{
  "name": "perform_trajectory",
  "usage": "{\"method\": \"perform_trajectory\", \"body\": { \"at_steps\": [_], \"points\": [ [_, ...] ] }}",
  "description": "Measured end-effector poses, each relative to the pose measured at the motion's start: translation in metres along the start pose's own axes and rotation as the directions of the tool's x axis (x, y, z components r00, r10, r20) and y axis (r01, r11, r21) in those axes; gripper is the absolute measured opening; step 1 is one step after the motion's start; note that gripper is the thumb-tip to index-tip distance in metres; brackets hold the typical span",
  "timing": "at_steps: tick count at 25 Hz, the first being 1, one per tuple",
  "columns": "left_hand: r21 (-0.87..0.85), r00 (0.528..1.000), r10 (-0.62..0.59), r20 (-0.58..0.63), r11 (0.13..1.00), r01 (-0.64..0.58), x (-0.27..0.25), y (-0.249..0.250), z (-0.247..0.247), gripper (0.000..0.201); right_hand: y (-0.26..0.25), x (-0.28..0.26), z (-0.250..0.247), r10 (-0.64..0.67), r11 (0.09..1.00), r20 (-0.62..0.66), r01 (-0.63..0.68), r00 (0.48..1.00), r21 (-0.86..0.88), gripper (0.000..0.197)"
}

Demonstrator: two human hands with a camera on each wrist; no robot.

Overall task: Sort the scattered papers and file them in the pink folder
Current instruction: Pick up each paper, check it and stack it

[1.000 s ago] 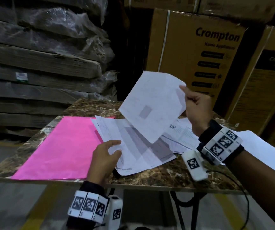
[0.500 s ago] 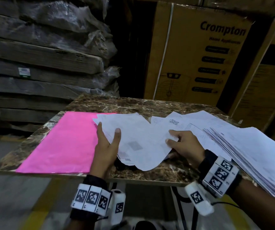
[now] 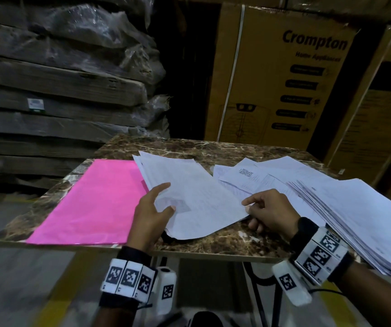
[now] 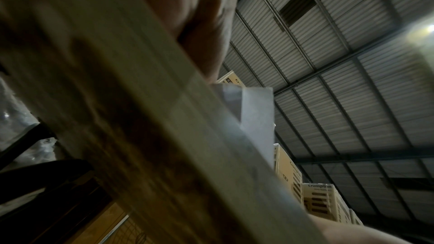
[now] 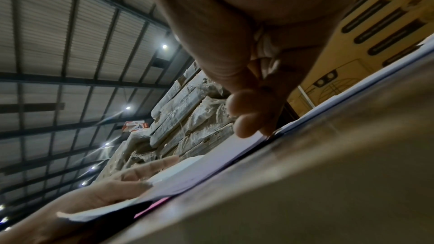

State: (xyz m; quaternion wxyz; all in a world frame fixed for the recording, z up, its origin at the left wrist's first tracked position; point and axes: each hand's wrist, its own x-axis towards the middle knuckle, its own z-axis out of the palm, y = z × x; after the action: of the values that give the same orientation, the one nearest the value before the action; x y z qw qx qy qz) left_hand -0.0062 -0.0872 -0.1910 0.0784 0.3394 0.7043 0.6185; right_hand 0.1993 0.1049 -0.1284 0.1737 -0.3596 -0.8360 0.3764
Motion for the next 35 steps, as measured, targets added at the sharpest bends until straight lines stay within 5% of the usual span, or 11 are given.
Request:
{"method": "perform_trajectory", "body": {
  "at_steps": [7, 12, 15, 21, 24, 28, 35],
  "points": [
    [-0.224, 0.999, -0.049, -0.012, 0.974, 0.045, -0.003, 0.009, -0.002, 0.037, 0.014, -0.006, -0.007, -0.049, 0.995, -0.026, 0.051, 0.998, 0.087, 0.014],
    [-0.318, 0.999, -0.054, 0.001, 0.947, 0.051, -0.013, 0.022, -0.006, 0.04, 0.016, -0.009, -0.016, -0.128, 0.991, 0.05, 0.13, 0.99, -0.035, 0.024],
    [-0.389, 0.998, -0.063, 0.002, 0.919, 0.058, -0.016, 0.029, -0.007, 0.042, 0.012, -0.012, -0.021, -0.069, 0.995, 0.155, 0.056, 0.986, 0.087, 0.039],
    [-0.476, 0.997, -0.057, 0.051, 0.876, 0.074, -0.017, 0.046, -0.007, 0.044, -0.01, -0.033, -0.017, -0.119, 0.929, 0.185, 0.044, 0.976, 0.368, 0.029],
    [-0.485, 0.997, -0.043, 0.07, 0.871, 0.072, -0.024, 0.053, -0.004, 0.042, -0.015, -0.036, -0.017, -0.251, 0.907, 0.21, 0.153, 0.945, 0.393, 0.041],
    [-0.485, 0.994, -0.06, 0.088, 0.869, 0.095, -0.033, 0.05, -0.002, 0.042, -0.007, -0.043, -0.021, -0.266, 0.808, 0.191, 0.111, 0.945, 0.578, 0.045],
    [-0.377, 0.984, -0.012, 0.175, 0.923, 0.078, -0.028, 0.062, 0.006, 0.043, -0.01, -0.033, -0.035, -0.244, 0.889, 0.176, 0.147, 0.954, 0.434, 0.046]
  ]
}}
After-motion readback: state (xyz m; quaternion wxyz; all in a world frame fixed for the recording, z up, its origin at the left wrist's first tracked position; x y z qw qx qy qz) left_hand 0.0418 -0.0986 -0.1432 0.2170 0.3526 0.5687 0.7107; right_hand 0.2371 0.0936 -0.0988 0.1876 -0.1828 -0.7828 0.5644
